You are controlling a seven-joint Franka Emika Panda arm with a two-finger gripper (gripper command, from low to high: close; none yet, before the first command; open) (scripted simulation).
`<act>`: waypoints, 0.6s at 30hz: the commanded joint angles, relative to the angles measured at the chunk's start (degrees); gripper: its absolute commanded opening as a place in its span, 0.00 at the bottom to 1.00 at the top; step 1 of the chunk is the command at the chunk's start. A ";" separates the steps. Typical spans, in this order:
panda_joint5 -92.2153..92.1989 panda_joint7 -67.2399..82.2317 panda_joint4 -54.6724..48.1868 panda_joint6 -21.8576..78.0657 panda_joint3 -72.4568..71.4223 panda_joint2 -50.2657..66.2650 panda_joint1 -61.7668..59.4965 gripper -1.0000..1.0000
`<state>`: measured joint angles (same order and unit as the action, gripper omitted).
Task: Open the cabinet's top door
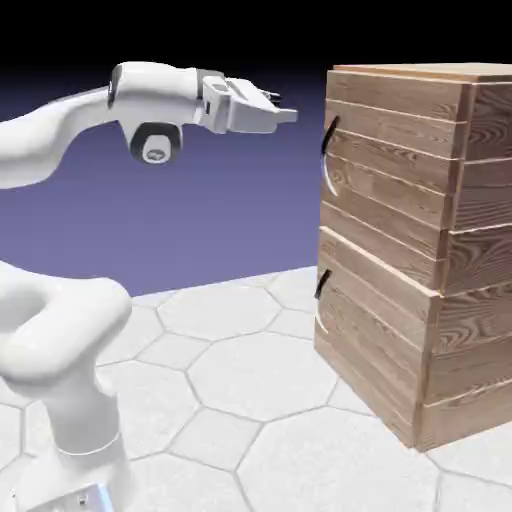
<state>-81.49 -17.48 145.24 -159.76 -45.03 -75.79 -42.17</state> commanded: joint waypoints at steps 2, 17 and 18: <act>-4.99 1.53 -0.96 0.87 -2.76 -2.64 -2.62 1.00; -42.37 12.99 -8.19 7.41 -23.41 -22.42 -22.28 1.00; -43.56 13.35 -8.43 7.62 -24.07 -23.06 -22.91 1.00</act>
<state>-125.05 -4.12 136.82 -152.14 -69.10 -98.85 -65.08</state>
